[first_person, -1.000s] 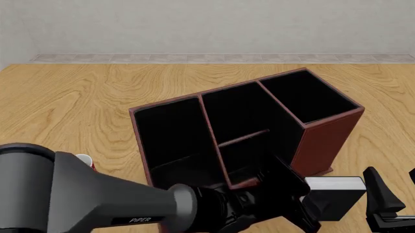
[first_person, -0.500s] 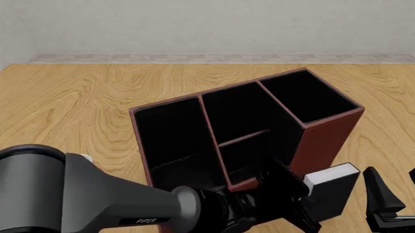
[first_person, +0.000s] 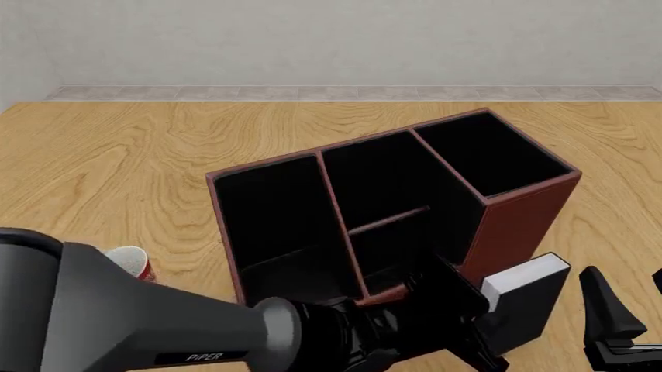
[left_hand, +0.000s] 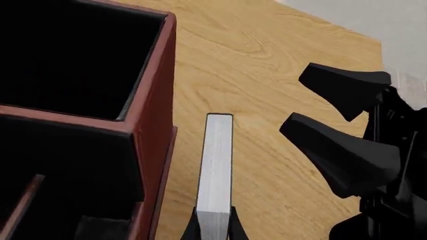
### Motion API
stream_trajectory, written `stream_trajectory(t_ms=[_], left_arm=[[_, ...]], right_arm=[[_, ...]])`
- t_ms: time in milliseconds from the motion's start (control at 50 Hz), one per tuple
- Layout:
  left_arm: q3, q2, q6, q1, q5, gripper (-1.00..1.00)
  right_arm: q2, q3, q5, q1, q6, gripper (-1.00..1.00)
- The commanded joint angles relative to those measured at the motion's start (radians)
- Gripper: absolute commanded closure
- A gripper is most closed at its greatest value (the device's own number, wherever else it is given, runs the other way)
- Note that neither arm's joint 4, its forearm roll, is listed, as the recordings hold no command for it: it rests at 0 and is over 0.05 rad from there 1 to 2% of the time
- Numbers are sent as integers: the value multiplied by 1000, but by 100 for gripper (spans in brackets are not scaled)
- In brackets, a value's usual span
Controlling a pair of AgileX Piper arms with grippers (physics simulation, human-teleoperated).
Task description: Pick up the book and place it in the right compartment of the caddy.
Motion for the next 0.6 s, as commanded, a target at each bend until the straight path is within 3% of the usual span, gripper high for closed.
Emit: stream_trajectory(t_ms=[20, 600], left_arm=[[22, -70, 41, -2, 3, 100], [114, -187, 79, 16, -13, 100]], right_arm=[[0, 0, 0, 0, 0, -100], [0, 0, 0, 0, 0, -100]])
